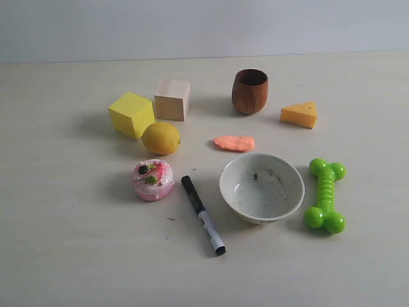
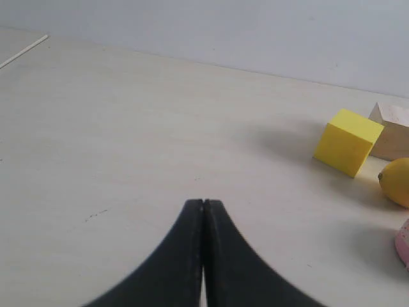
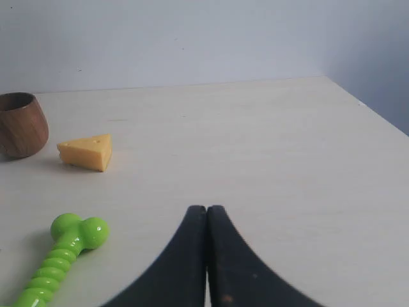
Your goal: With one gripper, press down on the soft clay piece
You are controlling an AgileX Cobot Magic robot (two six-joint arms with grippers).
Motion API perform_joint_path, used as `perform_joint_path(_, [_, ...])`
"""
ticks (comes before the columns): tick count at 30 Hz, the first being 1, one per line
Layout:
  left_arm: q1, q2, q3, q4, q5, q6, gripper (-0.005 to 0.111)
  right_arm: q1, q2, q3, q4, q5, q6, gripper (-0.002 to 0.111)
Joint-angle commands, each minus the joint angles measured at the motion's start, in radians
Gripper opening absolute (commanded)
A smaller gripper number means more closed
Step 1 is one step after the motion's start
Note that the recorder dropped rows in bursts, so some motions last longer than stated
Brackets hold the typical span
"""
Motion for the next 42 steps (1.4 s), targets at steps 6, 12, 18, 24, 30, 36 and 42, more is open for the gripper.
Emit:
perform_joint_path(6, [-0.006,-0.006,-0.001,0.000,-0.007,-0.005,0.000,0.000,-0.006,0.006,-0.005,-0.005,0.001,0.000])
perform_joint_path(12, [-0.006,-0.006,-0.001,0.000,-0.007,-0.005,0.000,0.000,-0.006,0.006,-0.005,-0.005,0.001,0.000])
perform_joint_path(18, [-0.006,-0.006,-0.001,0.000,-0.007,-0.005,0.000,0.000,-0.006,0.006,-0.011,-0.030,0.001,0.000])
perform_joint_path(24, [-0.006,-0.006,-0.001,0.000,-0.007,-0.005,0.000,0.000,-0.006,0.006,-0.005,-0.222,0.001,0.000])
perform_joint_path(30, [-0.006,-0.006,-0.001,0.000,-0.007,-0.005,0.000,0.000,-0.006,0.006,-0.005,-0.242,0.001,0.000])
perform_joint_path(36, [-0.006,-0.006,-0.001,0.000,-0.007,-0.005,0.000,0.000,-0.006,0.006,-0.005,-0.373,0.001,0.000])
perform_joint_path(42, [-0.006,-0.006,-0.001,0.000,-0.007,-0.005,0.000,0.000,-0.006,0.006,-0.005,-0.642,0.003,0.000])
